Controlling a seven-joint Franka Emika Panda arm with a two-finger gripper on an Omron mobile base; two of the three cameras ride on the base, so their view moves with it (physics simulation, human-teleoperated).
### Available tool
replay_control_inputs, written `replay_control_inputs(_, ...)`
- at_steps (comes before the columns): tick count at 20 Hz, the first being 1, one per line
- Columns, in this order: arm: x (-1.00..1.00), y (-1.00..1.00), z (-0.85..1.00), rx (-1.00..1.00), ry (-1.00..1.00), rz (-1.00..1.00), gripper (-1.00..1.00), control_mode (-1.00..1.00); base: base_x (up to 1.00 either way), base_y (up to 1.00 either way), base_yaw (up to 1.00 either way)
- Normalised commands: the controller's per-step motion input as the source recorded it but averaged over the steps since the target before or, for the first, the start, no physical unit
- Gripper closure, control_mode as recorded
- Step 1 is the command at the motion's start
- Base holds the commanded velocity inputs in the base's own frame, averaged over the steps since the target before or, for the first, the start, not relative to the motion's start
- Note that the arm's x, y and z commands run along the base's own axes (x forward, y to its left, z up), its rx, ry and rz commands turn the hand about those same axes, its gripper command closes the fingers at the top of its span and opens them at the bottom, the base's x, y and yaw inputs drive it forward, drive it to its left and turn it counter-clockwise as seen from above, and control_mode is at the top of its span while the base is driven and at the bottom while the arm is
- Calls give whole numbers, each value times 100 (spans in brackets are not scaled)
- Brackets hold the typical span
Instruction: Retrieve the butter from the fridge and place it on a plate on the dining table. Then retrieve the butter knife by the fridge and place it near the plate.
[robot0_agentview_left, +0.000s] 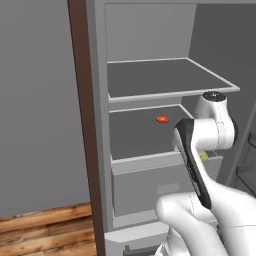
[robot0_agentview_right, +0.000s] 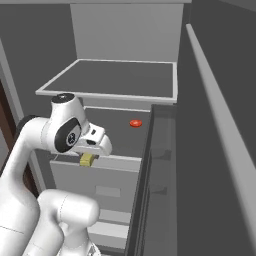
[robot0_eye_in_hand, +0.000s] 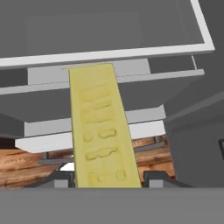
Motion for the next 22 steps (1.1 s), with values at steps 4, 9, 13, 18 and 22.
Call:
replay_control_inputs(4, -48, 7, 31, 2, -1, 0, 100, -100, 0, 0, 0)
replay_control_inputs(9, -46, 7, 29, 0, -13, 0, 100, -100, 0, 0, 0)
replay_control_inputs(13, -23, 0, 43, 0, -8, 0, 100, -100, 0, 0, 0)
replay_control_inputs(18, -3, 6, 6, 0, -1, 0, 100, -100, 0, 0, 0)
replay_control_inputs(22, 0, 0, 0, 0, 0, 0, 100, -100, 0, 0, 0)
